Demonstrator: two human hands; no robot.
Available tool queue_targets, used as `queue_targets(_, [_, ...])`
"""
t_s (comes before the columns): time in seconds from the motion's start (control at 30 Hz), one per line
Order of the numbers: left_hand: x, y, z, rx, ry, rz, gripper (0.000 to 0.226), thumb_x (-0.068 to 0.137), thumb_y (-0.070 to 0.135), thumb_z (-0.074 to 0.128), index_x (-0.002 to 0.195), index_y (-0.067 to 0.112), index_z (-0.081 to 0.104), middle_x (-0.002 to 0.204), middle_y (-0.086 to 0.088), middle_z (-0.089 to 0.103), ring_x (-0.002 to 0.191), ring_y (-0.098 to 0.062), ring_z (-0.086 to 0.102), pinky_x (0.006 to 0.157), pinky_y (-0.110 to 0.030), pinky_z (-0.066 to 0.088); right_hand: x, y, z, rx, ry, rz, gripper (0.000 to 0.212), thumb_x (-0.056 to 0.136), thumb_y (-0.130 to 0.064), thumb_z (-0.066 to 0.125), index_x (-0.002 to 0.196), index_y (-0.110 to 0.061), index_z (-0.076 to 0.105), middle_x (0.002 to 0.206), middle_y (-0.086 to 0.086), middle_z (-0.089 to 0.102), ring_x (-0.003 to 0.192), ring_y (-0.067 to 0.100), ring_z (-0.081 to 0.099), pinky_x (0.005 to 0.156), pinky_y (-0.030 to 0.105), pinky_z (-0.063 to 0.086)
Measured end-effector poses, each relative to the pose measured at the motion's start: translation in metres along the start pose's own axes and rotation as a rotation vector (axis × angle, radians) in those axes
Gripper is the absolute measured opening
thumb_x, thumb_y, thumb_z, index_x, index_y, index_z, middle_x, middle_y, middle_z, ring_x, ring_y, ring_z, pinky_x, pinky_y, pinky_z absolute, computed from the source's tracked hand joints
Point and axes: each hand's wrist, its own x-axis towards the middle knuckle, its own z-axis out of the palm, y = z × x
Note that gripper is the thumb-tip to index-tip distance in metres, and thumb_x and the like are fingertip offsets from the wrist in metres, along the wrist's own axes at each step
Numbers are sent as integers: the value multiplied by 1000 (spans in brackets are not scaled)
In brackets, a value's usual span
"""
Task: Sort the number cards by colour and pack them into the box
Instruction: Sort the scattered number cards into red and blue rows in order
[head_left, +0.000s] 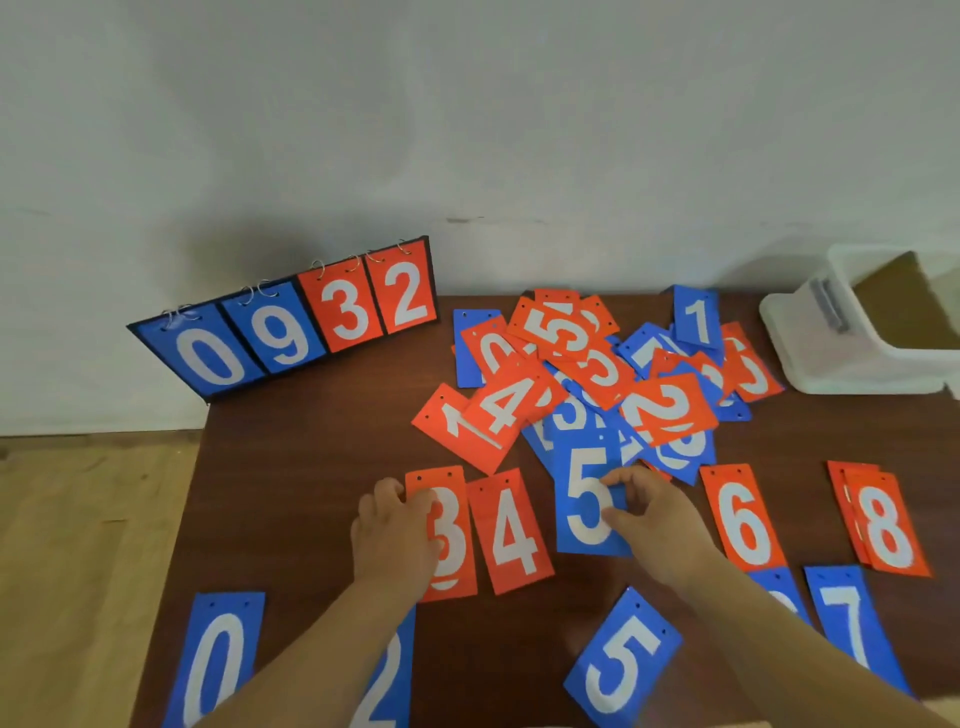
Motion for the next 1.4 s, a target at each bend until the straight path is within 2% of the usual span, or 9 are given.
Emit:
queue_targets(0.17, [-35,34,8,-68,118,212,45,90,44,64,132,37,52,129,2,42,120,-20,44,98,-34,44,-19,30,-16,55,-42,10,35,89,-12,72,111,-34,59,103,-10,69,90,9,70,75,35,62])
queue_targets(0.3, [-81,74,38,-128,-18,404,55,93,46,60,143,37,42,129,6,39,123,-17,40,105,-31,38,-42,70,-25,58,-111,84,37,86,-9,76,108,-34,58,99,-9,70,86,9,71,59,25,59])
queue_targets(0.37, [-99,89,56,-121,-107,417,60,95,46,57,149,36,34,132,6,39,125,-16,39,106,-32,38,-53,94,-24,26,-143,107,38,83,-10,79,104,-35,58,98,-6,70,85,9,70,61,25,60])
queue_targets(0.5, [-130,112,90,-187,-232,331,63,98,42,55,154,33,28,134,5,39,125,-18,43,105,-34,42,-70,131,-13,-97,-217,82,33,81,-21,81,97,-35,56,86,-7,64,75,7,64,59,21,54])
queue_targets(0.6, [-147,125,107,-287,-255,232,61,98,37,56,153,32,30,135,6,38,124,-17,43,106,-31,41,-75,149,-4,-212,-268,9,26,85,-33,76,98,-37,53,82,-5,63,74,10,62,68,29,55])
queue_targets(0.77, [-165,141,120,-328,-267,128,61,97,32,59,152,33,31,131,4,34,111,-18,54,95,-32,49,-75,165,3,-405,-302,-115,43,90,-36,68,129,-34,50,119,-2,57,98,19,64,82,35,57])
queue_targets(0.93, [-167,151,123,-352,-242,74,63,96,31,61,151,34,31,132,8,36,92,-9,58,79,-26,52,-76,172,7,-328,-195,-53,52,88,-30,74,133,-30,48,130,-1,38,104,20,61,84,33,60])
queue_targets(1.2, [-152,153,124,-458,-149,82,60,93,15,65,147,26,42,145,7,43,133,-14,42,109,-32,43,-65,152,21,-164,-202,-81,44,90,-16,68,132,-24,55,134,-2,48,112,15,58,87,24,54])
queue_targets(1.4, [-142,145,123,-483,-157,38,60,90,13,70,143,28,45,144,8,46,132,-13,46,105,-36,51,-50,148,22,-177,-279,-106,35,90,-12,67,120,-27,59,122,-5,54,96,7,58,70,11,45])
